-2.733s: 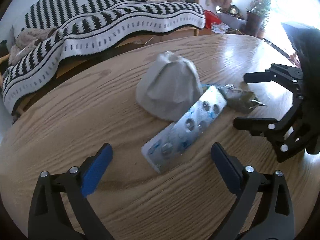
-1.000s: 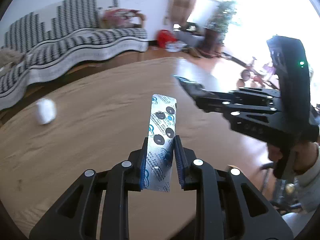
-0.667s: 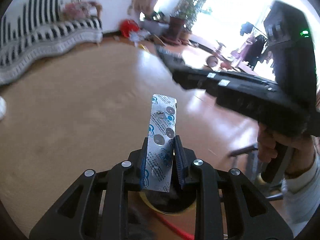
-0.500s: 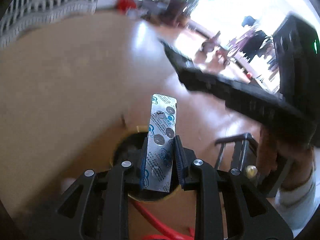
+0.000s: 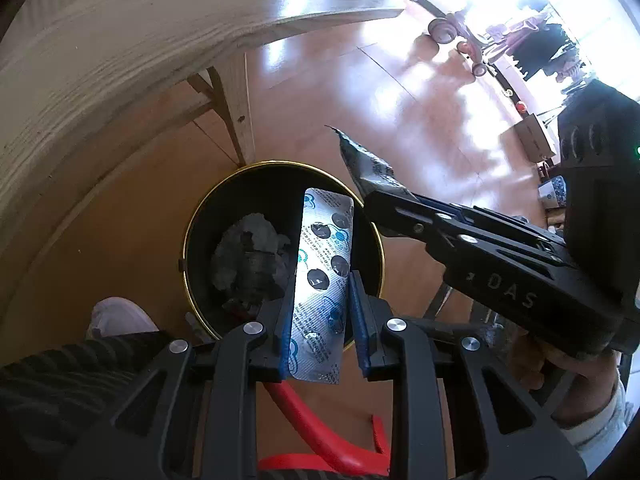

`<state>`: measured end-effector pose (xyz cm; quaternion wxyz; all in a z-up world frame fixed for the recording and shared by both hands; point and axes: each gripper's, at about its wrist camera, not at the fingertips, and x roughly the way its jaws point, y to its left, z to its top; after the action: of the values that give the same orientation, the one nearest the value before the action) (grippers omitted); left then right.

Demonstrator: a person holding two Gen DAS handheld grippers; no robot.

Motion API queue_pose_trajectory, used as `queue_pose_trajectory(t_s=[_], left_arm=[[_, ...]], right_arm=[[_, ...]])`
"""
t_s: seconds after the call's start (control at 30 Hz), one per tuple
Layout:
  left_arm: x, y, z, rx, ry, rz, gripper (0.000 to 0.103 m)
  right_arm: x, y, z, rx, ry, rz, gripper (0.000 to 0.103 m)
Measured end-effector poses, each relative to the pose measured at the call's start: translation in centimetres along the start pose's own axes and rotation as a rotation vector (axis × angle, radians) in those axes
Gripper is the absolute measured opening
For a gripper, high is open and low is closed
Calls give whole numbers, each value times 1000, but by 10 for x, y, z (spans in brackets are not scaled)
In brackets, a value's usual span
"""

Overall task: Collect trash
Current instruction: 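Carry the blister pack and snack wrapper to the bin and release both, then grasp the white paper bag with the left gripper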

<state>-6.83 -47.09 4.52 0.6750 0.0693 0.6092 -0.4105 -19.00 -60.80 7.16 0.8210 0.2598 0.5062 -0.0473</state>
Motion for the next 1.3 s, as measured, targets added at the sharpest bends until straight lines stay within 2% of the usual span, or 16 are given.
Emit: queue_pose_trajectory(t_s=[0.2,0.43,0.47,0.5,0.53,0.57,0.6,0.63,0.7,0.77,0.83,0.93,1.07,1.13,1.17,1.3], left_arm=[[0,-1,-3,5,-8,-23,24],[1,-1,-4,-2,-10,-32,24],[2,-1,-4,-2,-6,-31,24],[3,0,-4,-10,4,-26,27],[4,2,-3,-27,16,-25,47],[4,5,-2,-42,21,-21,80],[0,9,-2,-71,10,-13,90],[-7,11,-2,-86,-12,-21,94],[-21,13,-1,-87,-30,-54,97],[-38,13,1,-67,-53,-42,97],[-66,16,4,-34,-114,16,97],[-111,32,8,-41,-233,73,97],[-161,73,12,-107,-323,91,97],[-188,101,11,-141,-376,174,97],[-201,118,9,-157,-402,252,97],[-218,170,5,-186,-412,486,97]], right_arm=[[3,-3,14,10,-2,8,17],[-6,-9,14,54,-18,15,17],[-8,-11,15,70,-26,21,20],[-12,-15,16,94,-39,30,41],[-16,-19,16,123,-49,33,80],[-20,-22,17,140,-60,41,92],[-25,-22,18,144,-75,48,97],[-30,-22,18,140,-92,40,97],[-42,-26,19,141,-137,-4,97],[-50,-31,22,164,-176,-26,97],[-59,-32,25,167,-230,-64,97],[-60,-26,32,142,-252,-100,97],[-47,4,50,47,-239,-105,97],[-41,23,61,-22,-244,-110,97],[-38,37,68,-70,-253,-121,97],[-18,84,89,-218,-284,-140,97]])
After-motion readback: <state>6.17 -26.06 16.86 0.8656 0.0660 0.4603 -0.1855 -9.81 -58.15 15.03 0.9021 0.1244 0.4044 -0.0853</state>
